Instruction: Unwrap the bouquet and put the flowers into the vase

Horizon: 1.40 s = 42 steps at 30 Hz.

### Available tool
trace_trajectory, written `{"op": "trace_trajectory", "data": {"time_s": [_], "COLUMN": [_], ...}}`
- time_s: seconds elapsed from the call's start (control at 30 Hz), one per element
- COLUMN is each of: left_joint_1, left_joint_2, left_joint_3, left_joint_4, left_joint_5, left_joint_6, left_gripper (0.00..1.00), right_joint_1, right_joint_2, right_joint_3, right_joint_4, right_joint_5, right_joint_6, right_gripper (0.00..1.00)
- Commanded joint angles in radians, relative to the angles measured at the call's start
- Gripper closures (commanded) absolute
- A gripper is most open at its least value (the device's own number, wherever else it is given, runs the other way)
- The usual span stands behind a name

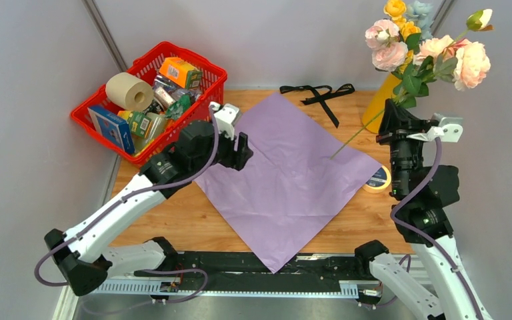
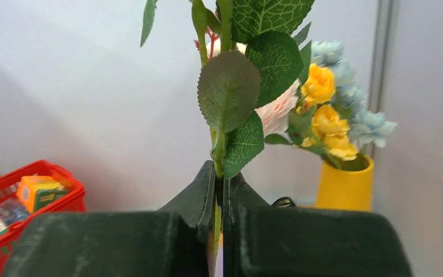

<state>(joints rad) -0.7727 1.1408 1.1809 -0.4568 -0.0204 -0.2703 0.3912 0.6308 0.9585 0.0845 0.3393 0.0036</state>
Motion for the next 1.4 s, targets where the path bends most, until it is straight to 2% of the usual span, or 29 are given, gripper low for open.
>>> {"op": "trace_trajectory", "data": {"time_s": [0.0, 0.17, 0.27, 0.5, 0.67, 0.77, 0.93, 1.23, 1.37], "left_joint_1": [-0.002, -0.004, -0.004, -0.004, -0.004, -0.004, -0.004, -0.002, -0.004], "left_joint_2": [-0.087, -0.211, -0.243, -0.279, -0.274, -0.276, -0.277, -0.274, -0.282], "left_joint_3": [-0.018, -0.177, -0.193, -0.213, -0.208, -0.21, -0.211, -0.208, -0.208], "left_joint_4": [-0.068, 0.036, 0.063, 0.07, 0.066, 0.066, 0.067, 0.066, 0.067], "left_joint_5": [-0.168, -0.295, -0.369, -0.426, -0.414, -0.401, -0.408, -0.408, -0.405], "left_joint_6": [0.132, 0.137, 0.138, 0.134, 0.132, 0.134, 0.138, 0.14, 0.141], "left_gripper": [0.28, 0.27, 0.27, 0.28, 0.28, 0.28, 0.28, 0.28, 0.28], "right_joint_1": [0.001, -0.003, -0.055, -0.329, -0.602, -0.675, -0.721, -0.721, -0.721], "right_joint_2": [0.033, 0.137, 0.231, 0.363, 0.473, 0.562, 0.671, 0.757, 0.783], "right_joint_3": [0.089, 0.172, 0.204, 0.335, 0.41, 0.454, 0.548, 0.729, 0.758], "right_joint_4": [-0.019, 0.073, 0.147, 0.141, 0.193, 0.251, 0.33, 0.281, 0.271], "right_joint_5": [0.104, 0.231, 0.196, 0.052, -0.135, -0.181, -0.24, -0.299, -0.316], "right_joint_6": [-0.19, -0.426, -0.536, -0.386, -0.156, -0.068, -0.01, -0.01, -0.01], "right_gripper": [1.0, 1.0, 1.0, 1.0, 1.0, 1.0, 1.0, 1.0, 1.0]}}
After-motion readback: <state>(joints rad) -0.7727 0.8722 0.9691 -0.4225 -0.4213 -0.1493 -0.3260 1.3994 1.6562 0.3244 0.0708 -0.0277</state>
